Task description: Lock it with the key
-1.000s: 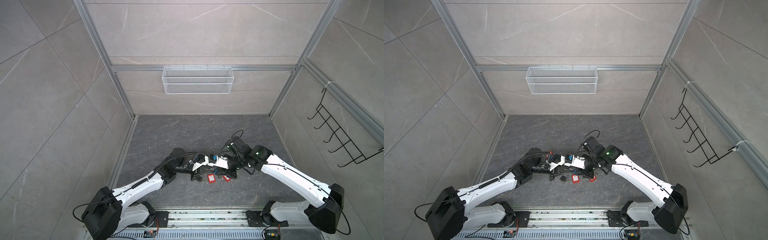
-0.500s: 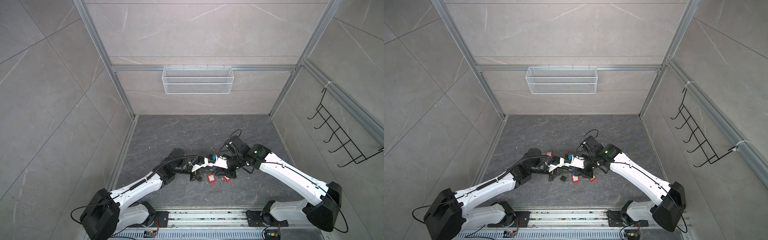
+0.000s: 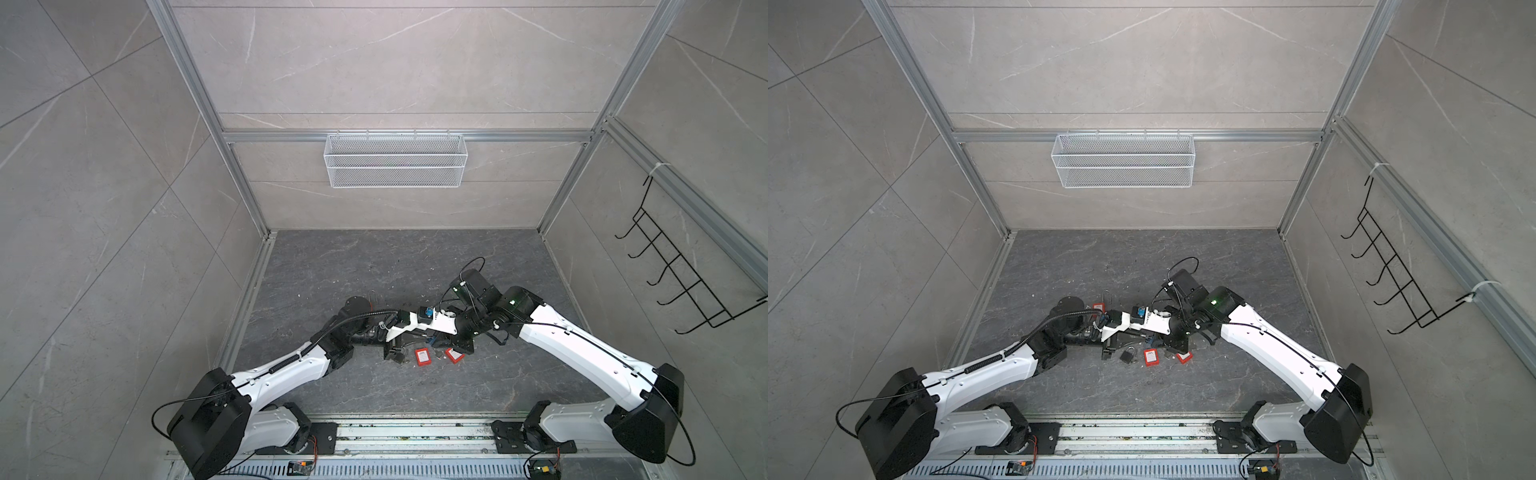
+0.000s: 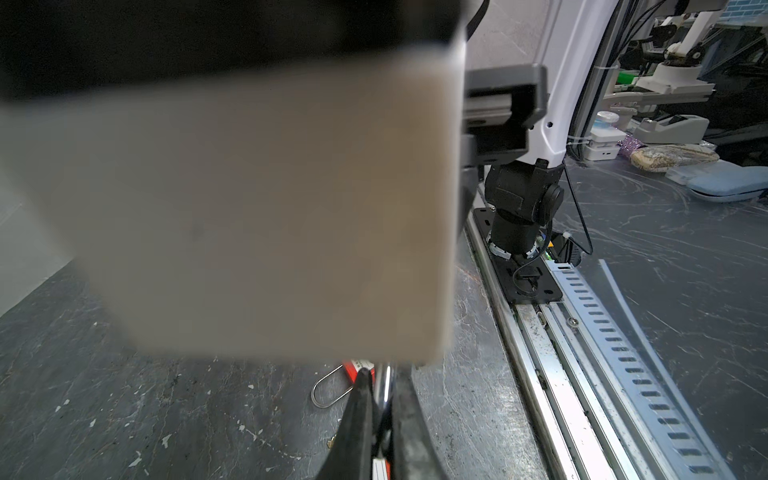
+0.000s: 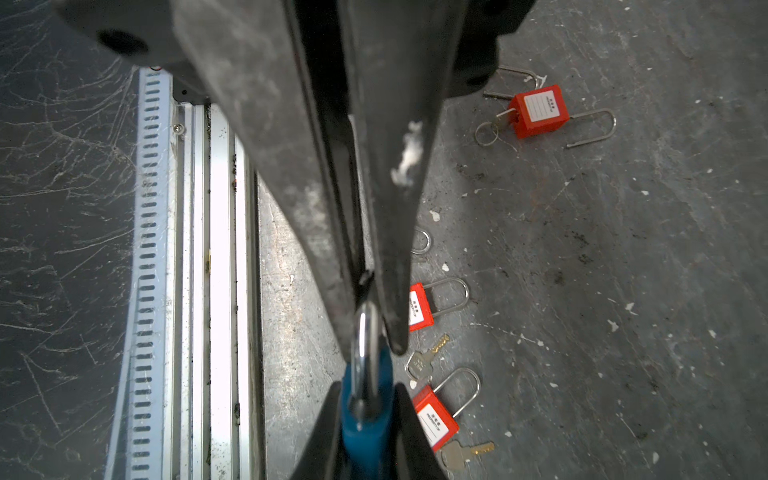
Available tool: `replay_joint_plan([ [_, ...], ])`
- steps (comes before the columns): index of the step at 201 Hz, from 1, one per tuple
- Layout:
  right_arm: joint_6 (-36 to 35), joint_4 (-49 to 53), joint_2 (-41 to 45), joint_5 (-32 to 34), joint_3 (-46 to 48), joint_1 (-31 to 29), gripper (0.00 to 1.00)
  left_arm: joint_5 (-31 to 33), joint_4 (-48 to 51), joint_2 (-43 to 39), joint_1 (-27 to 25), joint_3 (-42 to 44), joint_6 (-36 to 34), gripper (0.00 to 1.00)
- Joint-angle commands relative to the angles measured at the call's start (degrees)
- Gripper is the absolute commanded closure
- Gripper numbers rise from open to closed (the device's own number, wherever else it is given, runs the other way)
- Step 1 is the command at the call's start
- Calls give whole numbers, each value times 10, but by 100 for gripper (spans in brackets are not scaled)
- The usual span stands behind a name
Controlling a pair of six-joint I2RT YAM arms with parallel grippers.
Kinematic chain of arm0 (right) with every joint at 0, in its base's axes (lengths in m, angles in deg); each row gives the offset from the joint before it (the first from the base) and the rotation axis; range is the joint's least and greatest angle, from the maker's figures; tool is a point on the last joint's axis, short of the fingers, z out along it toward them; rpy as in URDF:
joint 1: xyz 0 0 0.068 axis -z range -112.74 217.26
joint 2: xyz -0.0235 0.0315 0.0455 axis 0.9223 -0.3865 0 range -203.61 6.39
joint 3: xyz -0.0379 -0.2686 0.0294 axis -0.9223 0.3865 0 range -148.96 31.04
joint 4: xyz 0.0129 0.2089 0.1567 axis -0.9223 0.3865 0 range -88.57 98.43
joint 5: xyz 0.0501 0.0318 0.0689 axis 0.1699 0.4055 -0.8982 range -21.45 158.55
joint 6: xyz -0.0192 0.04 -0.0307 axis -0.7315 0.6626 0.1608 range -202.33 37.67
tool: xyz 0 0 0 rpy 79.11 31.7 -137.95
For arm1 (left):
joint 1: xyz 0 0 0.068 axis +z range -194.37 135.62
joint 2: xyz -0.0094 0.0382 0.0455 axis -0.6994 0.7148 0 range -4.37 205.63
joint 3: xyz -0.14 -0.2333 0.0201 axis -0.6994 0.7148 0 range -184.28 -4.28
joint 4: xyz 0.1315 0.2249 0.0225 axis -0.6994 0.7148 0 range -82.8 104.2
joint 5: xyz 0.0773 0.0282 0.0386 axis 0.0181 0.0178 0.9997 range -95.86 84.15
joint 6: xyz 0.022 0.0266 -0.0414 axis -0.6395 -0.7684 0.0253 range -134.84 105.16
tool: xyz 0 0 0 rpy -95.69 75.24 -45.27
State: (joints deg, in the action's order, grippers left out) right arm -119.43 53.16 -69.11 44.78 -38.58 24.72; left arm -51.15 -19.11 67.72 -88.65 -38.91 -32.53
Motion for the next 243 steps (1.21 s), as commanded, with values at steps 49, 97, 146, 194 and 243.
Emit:
replay_joint_plan([
  [49,2,-275,10,-122,-40,-32,100,-39,-1,32,-63,-30,15,100],
  [97,3,-219,65,-73,2,-17,90,-62,58,-39,-8,-36,6,100],
  [146,-9,-123,93,-29,8,8,66,-79,160,-94,37,-58,-32,100],
  [194,-9,-57,139,-50,15,48,62,-89,217,-112,62,-83,-58,100],
  [243,-23,-2,122,-71,17,51,68,-93,229,-107,62,-99,-65,100],
])
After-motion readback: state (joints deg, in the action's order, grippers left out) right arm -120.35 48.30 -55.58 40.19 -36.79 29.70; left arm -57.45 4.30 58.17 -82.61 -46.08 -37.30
